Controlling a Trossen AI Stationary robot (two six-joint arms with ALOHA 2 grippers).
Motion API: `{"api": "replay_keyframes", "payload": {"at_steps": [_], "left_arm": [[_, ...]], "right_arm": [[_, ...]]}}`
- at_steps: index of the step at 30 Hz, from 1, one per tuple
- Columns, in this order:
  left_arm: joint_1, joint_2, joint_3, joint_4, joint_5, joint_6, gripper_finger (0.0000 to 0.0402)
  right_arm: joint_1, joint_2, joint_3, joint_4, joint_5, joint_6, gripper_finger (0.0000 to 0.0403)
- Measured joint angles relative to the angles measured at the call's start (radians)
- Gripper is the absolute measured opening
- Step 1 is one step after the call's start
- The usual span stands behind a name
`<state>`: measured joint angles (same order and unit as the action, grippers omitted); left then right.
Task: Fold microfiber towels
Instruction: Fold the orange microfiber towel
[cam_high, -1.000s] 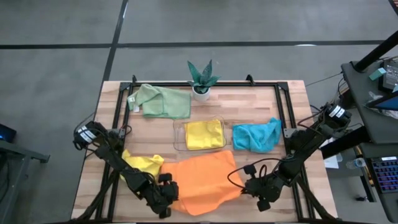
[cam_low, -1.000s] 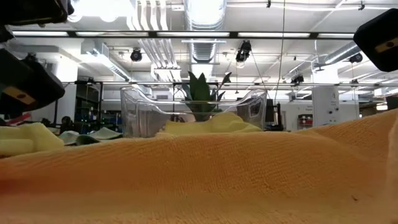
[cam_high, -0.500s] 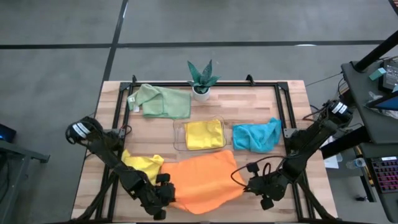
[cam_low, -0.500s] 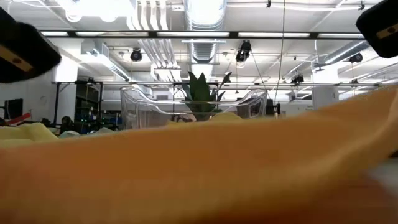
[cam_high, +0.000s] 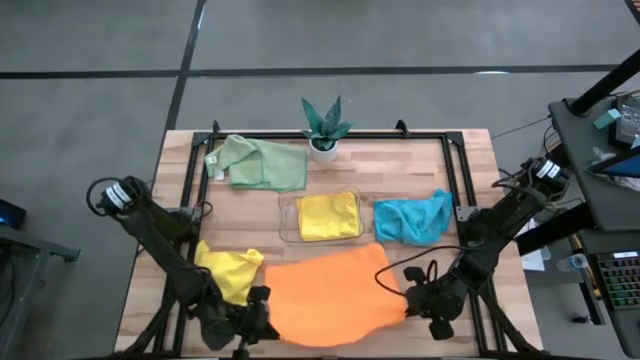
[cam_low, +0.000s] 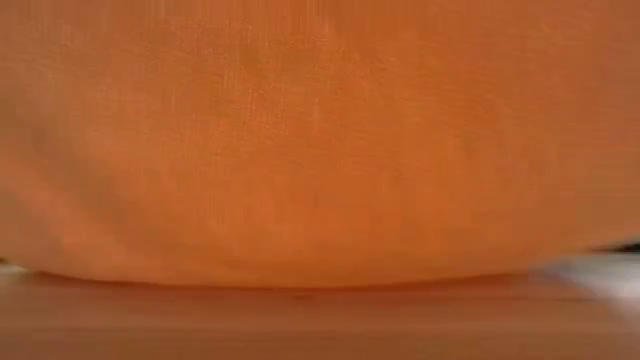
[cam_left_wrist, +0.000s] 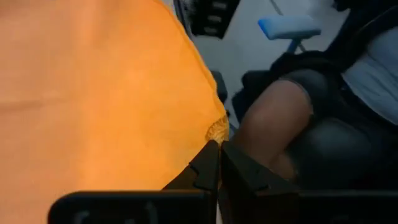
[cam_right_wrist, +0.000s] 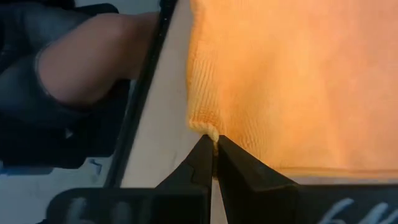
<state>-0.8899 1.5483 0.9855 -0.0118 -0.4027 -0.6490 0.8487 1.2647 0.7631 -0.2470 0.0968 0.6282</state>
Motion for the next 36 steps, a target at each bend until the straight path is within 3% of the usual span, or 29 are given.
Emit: {"api": "replay_keyframes", "payload": {"at_steps": [7,17,21,36], "left_arm": [[-0.012,-0.013,-0.017,-0.04,-0.053,-0.054,0.0],[-0.01,-0.011,-0.032,-0.368,-0.183,-0.304,0.0],[0.005,-0.011,-0.043,-0.427,-0.225,-0.345,0.0],[0.038,-0.01,-0.061,-0.581,-0.287,-0.445,0.0]], "right_arm": [[0.0,0.001,0.0,-0.006,0.011,0.016,0.0009],[-0.04,-0.001,0.0,-0.161,0.251,0.064,0.0009],[-0.073,0.001,0.0,-0.198,0.308,0.07,0.0009],[-0.182,0.001,0.0,-0.25,0.352,0.061,0.0009]]}}
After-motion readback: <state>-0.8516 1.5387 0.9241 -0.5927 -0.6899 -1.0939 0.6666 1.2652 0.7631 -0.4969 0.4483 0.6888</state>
